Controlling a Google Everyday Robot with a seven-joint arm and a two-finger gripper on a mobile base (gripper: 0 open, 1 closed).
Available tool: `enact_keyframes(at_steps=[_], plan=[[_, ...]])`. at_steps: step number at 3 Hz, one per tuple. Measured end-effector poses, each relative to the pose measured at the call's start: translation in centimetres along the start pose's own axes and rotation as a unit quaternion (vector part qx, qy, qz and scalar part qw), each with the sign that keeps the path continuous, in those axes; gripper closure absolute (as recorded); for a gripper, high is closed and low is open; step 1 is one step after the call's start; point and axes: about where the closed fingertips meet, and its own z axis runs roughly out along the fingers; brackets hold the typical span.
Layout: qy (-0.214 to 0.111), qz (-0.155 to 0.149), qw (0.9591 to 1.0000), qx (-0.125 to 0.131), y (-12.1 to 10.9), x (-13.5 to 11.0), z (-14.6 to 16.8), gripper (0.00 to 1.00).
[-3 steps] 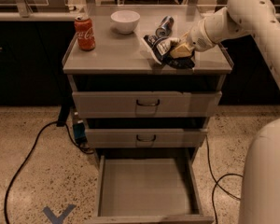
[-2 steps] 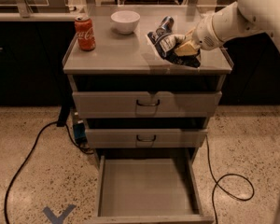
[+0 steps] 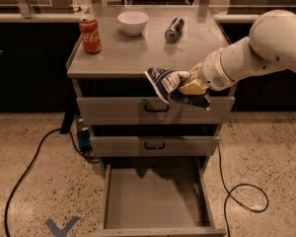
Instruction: Place blue chip bag into bottom drawer
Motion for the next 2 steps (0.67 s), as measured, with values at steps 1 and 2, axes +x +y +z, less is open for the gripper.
enact_keyframes(at_steps=[1, 2], plan=[[0.000, 0.000, 1.0000, 0.000, 0.00, 0.00, 0.00, 1.00], [-0.009, -0.005, 0.9998, 0.018, 0.71, 0.55, 0.17, 1.00]])
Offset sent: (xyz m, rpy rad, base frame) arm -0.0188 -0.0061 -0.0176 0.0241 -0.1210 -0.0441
